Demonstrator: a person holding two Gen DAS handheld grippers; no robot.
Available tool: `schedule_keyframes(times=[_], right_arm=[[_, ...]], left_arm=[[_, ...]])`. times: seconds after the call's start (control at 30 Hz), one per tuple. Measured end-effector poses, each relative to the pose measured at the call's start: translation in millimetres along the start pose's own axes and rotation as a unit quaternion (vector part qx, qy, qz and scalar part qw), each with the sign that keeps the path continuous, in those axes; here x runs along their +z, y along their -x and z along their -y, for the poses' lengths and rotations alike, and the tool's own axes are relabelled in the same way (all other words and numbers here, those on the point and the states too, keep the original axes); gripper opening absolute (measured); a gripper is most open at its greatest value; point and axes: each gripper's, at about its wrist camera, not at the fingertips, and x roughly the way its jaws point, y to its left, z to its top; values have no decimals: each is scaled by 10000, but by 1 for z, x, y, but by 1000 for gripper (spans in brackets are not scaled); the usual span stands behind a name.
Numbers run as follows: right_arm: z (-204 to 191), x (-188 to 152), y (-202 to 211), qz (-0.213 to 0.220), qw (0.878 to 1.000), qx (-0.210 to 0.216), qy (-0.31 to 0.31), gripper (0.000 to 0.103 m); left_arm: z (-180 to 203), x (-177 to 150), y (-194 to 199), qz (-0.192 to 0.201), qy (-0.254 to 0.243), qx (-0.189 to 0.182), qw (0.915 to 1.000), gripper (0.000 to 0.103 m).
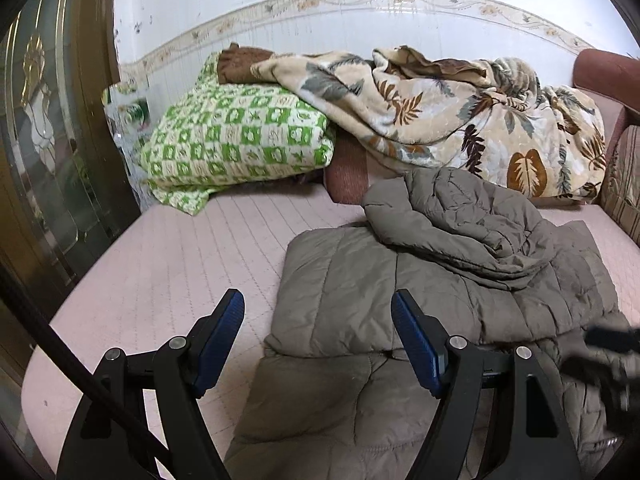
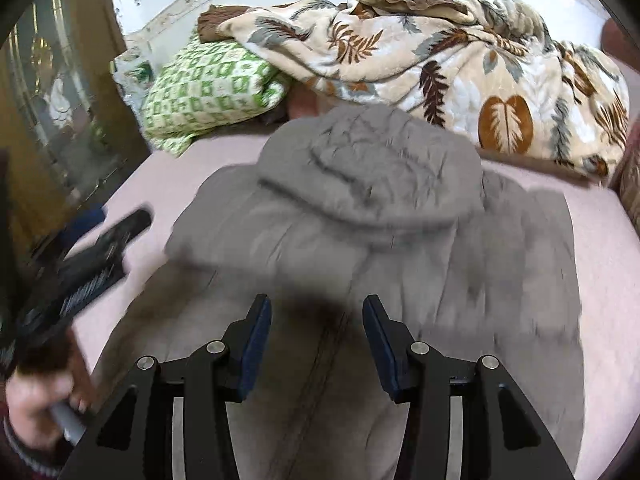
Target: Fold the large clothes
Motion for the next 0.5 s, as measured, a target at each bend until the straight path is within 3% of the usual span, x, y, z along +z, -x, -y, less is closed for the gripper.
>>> schedule_keyframes(times=[0.3, 0.5], right_arm=[[-31, -86, 65, 128, 9999, -34, 24, 52], [-50, -129, 87, 162, 9998, 67, 82, 57]], left_arm=[[7, -43, 64, 121, -332, 97, 9993, 75], [3, -91, 108, -165, -303, -20, 9994, 75]])
